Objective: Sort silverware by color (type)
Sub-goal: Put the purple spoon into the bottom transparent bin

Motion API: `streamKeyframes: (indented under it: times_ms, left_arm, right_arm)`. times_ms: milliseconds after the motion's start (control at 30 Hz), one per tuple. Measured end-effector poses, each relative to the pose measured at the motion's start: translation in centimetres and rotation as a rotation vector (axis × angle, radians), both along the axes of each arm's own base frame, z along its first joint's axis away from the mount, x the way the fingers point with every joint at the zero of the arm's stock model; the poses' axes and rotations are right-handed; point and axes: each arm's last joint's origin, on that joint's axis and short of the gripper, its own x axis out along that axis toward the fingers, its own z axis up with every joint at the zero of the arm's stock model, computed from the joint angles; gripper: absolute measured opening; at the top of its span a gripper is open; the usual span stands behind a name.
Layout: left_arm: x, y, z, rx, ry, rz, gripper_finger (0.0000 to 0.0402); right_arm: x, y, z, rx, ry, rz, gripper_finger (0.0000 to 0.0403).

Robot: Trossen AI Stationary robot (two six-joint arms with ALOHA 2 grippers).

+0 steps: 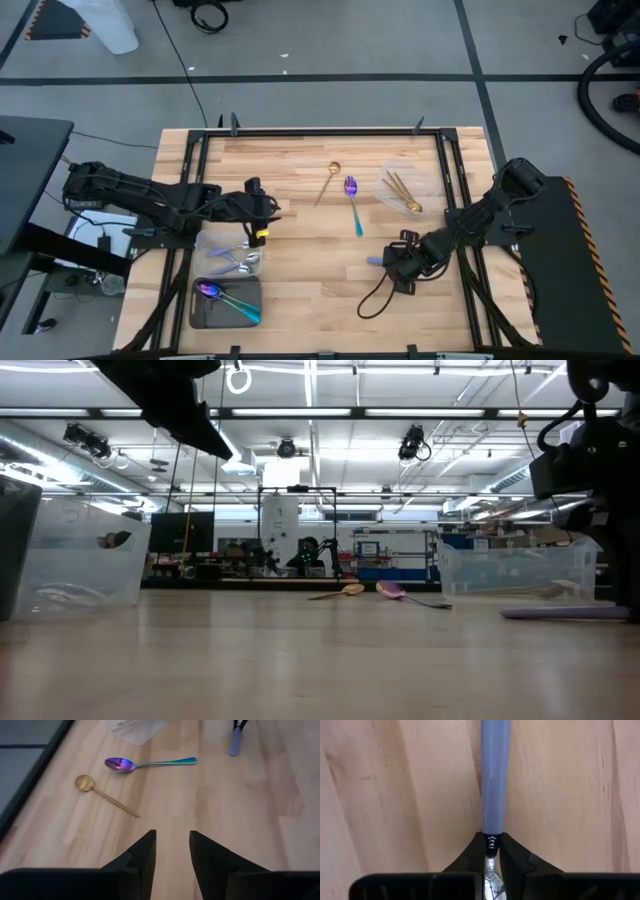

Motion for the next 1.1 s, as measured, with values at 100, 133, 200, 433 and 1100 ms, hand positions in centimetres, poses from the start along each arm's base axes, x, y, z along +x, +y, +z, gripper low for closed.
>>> streamKeyframes:
  times_ms: [100, 133, 200, 433, 1100]
  left_arm:
    - [0.0, -0.3, 0.0, -0.017, -0.003, -0.007, 0.0126]
    - [-0.1, -0.5, 0.0, -0.015, -0.002, -0.02, 0.0126]
    - [-0.1, -1.1, 0.0, -0.003, 0.0, -0.057, 0.0131]
    - [0.0, -2.5, -0.2, 0.021, -0.007, -0.076, 0.0204]
    - [5.5, -6.4, -6.1, 0.431, 0.062, -0.315, 0.0229]
  right_arm:
    - [0.2, -0.3, 0.0, 0.002, -0.003, 0.005, 0.0038]
    - [0.3, -0.4, 0.0, 0.002, -0.002, 0.007, 0.0038]
    - [0.5, -0.6, 0.0, 0.006, -0.002, 0.012, 0.0038]
    - [1.8, -1.8, 0.6, 0.032, -0.088, 0.024, 0.0037]
    - [7.2, -7.3, 2.6, 0.396, -0.396, -0.024, 0.0047]
